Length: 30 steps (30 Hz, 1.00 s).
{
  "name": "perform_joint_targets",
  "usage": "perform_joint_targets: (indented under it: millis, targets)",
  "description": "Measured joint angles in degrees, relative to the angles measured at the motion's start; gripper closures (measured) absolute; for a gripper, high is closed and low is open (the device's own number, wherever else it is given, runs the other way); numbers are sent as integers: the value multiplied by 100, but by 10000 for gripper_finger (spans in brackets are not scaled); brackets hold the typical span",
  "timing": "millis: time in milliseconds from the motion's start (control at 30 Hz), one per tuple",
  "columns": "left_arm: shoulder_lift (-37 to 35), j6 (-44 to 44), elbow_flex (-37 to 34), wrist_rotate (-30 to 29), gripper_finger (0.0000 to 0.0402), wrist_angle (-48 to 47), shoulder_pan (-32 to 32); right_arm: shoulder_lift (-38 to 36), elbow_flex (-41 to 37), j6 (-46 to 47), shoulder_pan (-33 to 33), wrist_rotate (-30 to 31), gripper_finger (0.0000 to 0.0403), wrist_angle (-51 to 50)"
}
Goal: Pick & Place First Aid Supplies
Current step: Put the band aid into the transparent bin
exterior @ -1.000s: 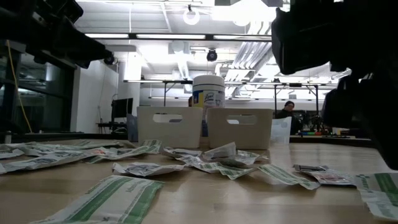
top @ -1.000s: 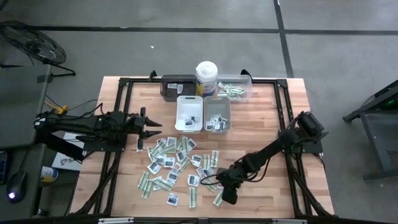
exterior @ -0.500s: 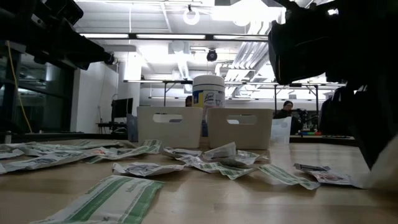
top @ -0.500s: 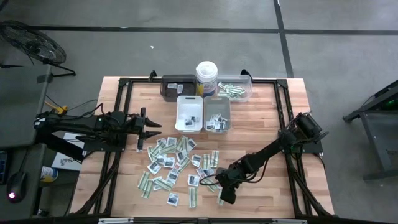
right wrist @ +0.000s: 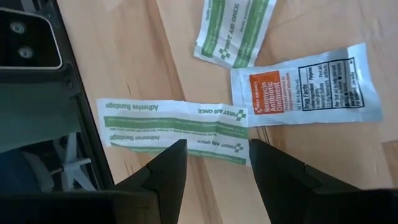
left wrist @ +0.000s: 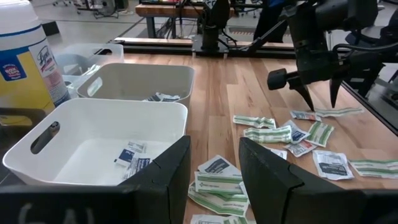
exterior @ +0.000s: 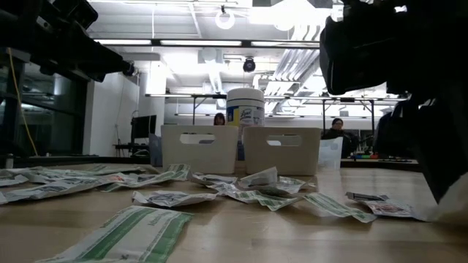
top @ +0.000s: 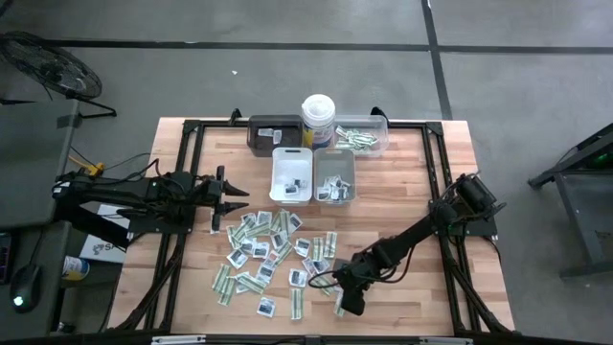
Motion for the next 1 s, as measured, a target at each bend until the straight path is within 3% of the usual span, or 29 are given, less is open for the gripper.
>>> perform_joint_targets:
  millis: [833, 1000]
  targets:
    - [0, -2, 0, 12, 269, 2, 0, -11, -18, -321, -202, -375, 231, -65]
    - [-1, -23, 0, 27, 269, 0, 0, -4, -26, -240, 19, 113, 231, 252]
